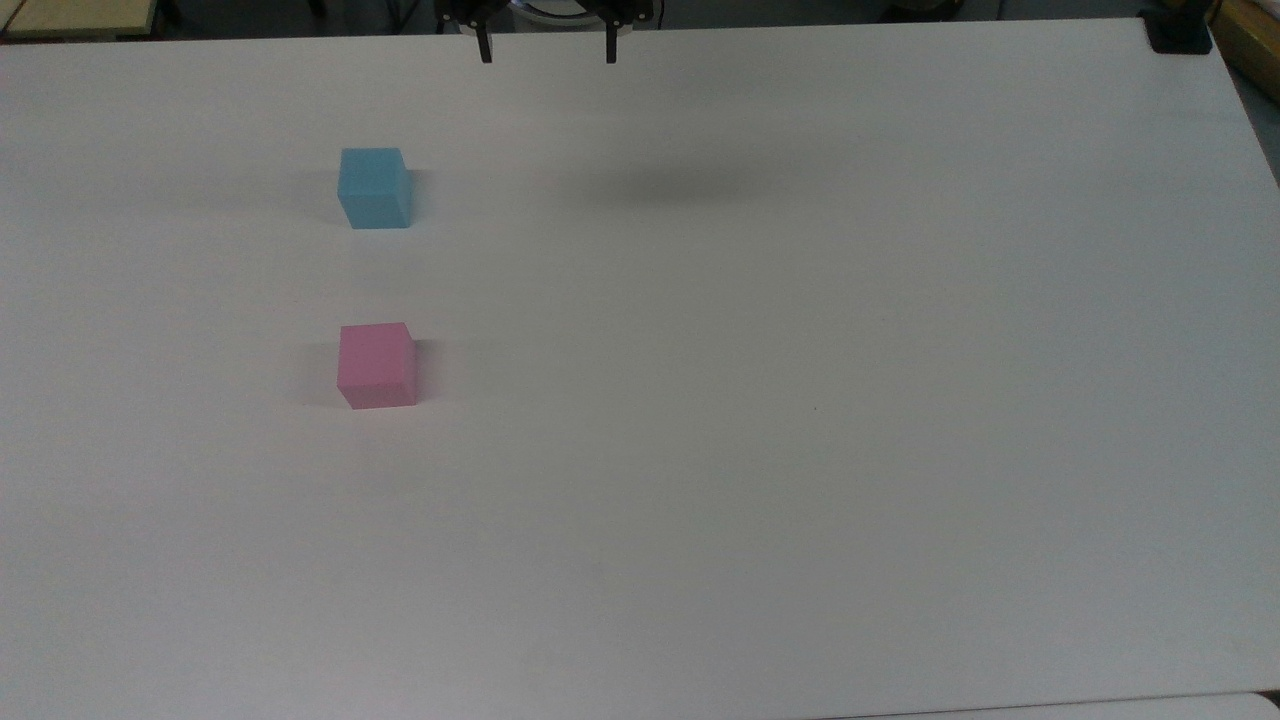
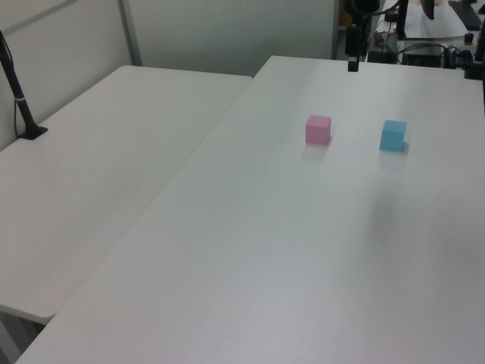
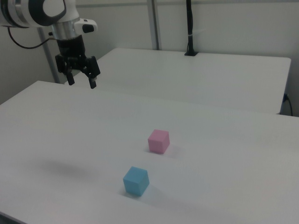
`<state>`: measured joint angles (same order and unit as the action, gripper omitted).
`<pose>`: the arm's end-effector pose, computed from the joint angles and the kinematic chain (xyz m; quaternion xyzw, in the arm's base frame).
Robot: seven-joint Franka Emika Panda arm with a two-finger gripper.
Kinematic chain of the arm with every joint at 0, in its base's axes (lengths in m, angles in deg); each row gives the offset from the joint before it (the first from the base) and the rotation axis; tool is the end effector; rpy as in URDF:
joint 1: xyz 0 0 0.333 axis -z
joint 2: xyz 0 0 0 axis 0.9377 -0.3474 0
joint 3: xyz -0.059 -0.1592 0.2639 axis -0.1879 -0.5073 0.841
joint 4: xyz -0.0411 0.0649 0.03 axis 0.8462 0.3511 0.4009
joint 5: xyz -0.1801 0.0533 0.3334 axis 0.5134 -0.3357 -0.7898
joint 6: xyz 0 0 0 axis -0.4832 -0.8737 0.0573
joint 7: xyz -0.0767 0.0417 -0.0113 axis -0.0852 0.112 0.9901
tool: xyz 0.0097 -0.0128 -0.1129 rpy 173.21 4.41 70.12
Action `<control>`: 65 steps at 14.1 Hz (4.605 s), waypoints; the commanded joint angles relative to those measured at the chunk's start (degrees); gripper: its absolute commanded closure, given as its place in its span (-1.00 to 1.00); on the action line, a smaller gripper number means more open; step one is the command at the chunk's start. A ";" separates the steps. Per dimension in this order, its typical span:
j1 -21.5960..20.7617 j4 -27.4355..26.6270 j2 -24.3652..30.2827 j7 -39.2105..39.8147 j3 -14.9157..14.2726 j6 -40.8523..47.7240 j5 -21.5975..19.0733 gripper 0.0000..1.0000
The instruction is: Put blue cube on pink cube
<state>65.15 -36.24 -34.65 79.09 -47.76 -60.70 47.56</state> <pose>0.5536 0.0416 0.5982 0.9996 0.0245 -0.0075 0.0126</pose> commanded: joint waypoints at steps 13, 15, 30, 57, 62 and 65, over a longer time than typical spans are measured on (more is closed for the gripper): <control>0.48 0.50 0.14 -1.02 0.30 -0.13 -0.70 -1.00; 0.56 -0.11 1.36 -1.02 0.30 -0.13 -0.70 -1.00; 14.71 -18.92 15.08 12.95 0.12 -2.57 5.46 -1.00; 22.98 -43.71 -0.56 18.93 -0.32 -47.50 5.54 0.78; 21.93 -39.34 5.58 20.07 -0.14 -33.22 5.54 0.78; 20.35 -29.87 8.75 20.69 0.30 -18.89 5.02 0.76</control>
<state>87.26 -72.15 -28.77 98.79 -47.64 -88.96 52.32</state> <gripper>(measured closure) 0.396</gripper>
